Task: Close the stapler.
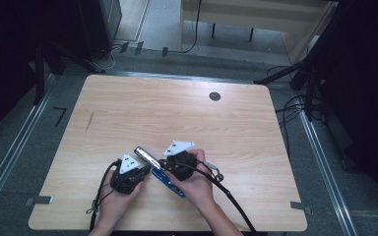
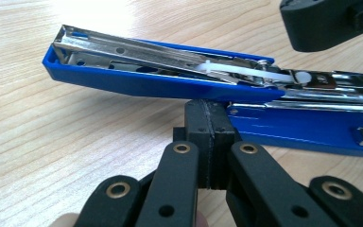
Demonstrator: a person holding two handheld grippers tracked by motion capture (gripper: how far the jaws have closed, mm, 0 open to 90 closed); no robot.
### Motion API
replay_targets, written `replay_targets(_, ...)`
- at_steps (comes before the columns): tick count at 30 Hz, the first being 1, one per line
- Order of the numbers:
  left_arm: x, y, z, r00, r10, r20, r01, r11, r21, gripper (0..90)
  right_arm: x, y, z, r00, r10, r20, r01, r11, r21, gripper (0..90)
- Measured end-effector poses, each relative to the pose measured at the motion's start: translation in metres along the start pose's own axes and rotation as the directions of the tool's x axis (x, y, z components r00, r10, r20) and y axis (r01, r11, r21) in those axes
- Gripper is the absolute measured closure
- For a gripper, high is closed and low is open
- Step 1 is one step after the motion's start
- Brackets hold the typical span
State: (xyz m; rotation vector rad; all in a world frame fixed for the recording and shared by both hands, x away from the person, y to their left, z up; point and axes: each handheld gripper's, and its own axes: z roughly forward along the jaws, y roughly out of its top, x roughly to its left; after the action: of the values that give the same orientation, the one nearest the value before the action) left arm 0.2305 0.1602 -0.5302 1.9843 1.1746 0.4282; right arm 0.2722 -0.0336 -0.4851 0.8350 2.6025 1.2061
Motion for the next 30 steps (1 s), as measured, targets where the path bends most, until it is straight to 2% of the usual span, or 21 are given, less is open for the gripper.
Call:
replay_targets(3, 0.001, 0.001, 0.002, 0.9998, 0.000, -0.022, 0.000, 1.0000, 0.006, 90.0, 0.001, 0.003, 0.005, 1.0000, 0.007, -0.001, -0.007, 1.000, 0.008, 90.0)
replay_targets(6, 0.001, 0.001, 0.003, 0.9998, -0.001, -0.022, 0.001, 0.9999, 0.010, 90.0, 0.001, 0.007, 0.012, 1.0000, 0.000, -0.003, 0.000, 1.000, 0.013, 90.0)
replay_targets(11, 0.000, 0.003, 0.007, 0.9990, 0.027, -0.035, -0.026, 0.9992, 0.029, 90.0, 0.002, 0.012, 0.019, 1.0000, -0.003, -0.005, 0.003, 1.000, 0.017, 90.0)
replay_targets(18, 0.002, 0.004, 0.009, 0.9994, 0.011, -0.032, -0.009, 0.9995, 0.032, 90.0, 0.002, 0.017, 0.031, 0.9999, -0.010, 0.004, 0.009, 1.000, 0.030, 90.0)
replay_targets(25, 0.002, 0.004, 0.009, 0.9996, 0.006, -0.029, -0.005, 0.9995, 0.031, 90.0, 0.001, 0.021, 0.035, 0.9998, -0.014, 0.014, 0.014, 0.999, 0.032, 90.0)
replay_targets(30, 0.003, 0.004, 0.007, 0.9996, -0.012, -0.026, 0.013, 0.9999, 0.003, 90.0, 0.002, 0.022, 0.036, 0.9997, -0.020, 0.015, 0.019, 0.999, 0.032, 90.0)
